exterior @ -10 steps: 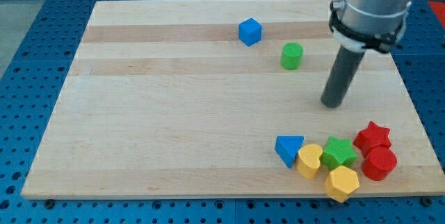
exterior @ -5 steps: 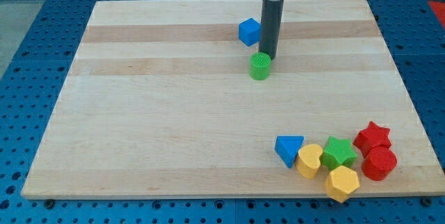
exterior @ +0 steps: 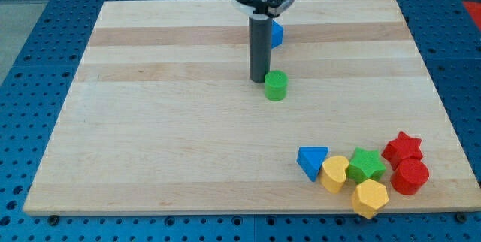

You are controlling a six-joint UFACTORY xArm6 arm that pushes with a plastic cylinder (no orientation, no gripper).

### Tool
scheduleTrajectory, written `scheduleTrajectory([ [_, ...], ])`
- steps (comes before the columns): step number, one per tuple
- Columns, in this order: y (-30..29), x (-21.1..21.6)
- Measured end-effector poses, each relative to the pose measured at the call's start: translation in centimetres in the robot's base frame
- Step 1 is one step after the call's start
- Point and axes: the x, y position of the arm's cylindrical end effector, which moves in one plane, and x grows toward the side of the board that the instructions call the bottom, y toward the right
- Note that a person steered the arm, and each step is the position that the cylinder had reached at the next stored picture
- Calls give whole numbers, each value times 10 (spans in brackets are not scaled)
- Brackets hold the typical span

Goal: Slide the green circle closer to green star

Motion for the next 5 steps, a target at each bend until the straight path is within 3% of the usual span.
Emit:
scheduleTrajectory([
  [5,90,94],
])
